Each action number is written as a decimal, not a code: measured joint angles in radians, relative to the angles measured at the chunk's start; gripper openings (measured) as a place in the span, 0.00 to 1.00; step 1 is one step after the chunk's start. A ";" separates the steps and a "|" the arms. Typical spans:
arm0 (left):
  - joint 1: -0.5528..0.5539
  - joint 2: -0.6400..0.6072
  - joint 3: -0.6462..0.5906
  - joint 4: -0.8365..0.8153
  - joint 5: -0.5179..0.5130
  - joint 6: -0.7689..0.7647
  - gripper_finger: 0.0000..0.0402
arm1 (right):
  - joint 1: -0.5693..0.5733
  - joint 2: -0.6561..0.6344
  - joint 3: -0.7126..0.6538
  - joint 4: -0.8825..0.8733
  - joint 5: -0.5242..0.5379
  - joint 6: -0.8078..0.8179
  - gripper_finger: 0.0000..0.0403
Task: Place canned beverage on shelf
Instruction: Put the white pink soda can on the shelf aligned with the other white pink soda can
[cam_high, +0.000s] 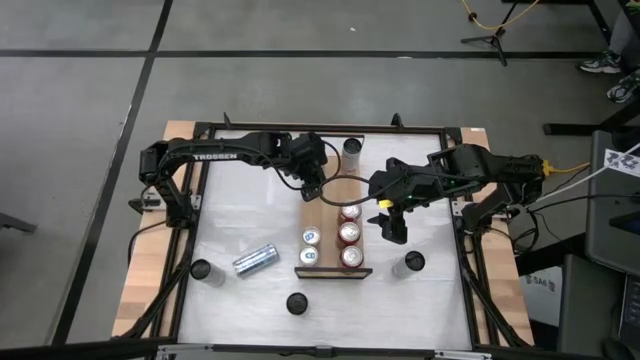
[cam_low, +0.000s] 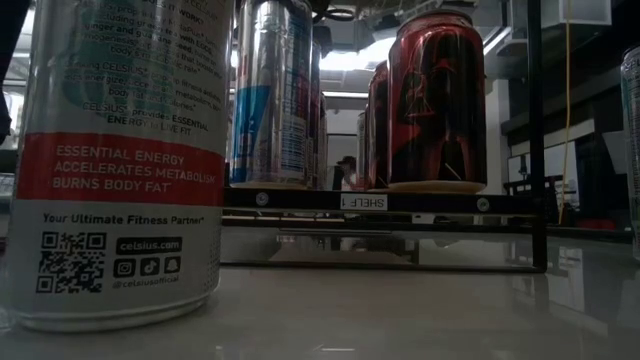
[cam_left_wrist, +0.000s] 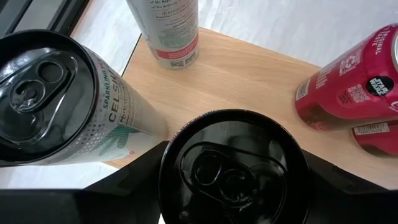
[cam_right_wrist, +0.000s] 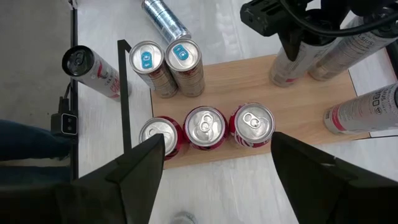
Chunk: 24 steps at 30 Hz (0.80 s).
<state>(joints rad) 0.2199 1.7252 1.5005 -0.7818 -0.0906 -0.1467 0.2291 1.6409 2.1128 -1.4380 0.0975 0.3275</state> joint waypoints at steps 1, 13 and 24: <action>0.000 0.000 0.000 0.000 0.000 0.000 0.62 | 0.000 0.000 0.000 0.000 0.000 0.000 0.71; 0.000 0.000 -0.001 0.000 0.000 0.000 0.62 | 0.000 0.000 0.000 0.000 0.000 0.000 0.71; 0.000 0.005 -0.004 -0.006 -0.004 0.000 0.77 | 0.000 0.000 0.000 0.000 0.000 0.000 0.71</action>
<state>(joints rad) 0.2199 1.7302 1.4963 -0.7883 -0.0944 -0.1471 0.2287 1.6409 2.1128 -1.4380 0.0971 0.3275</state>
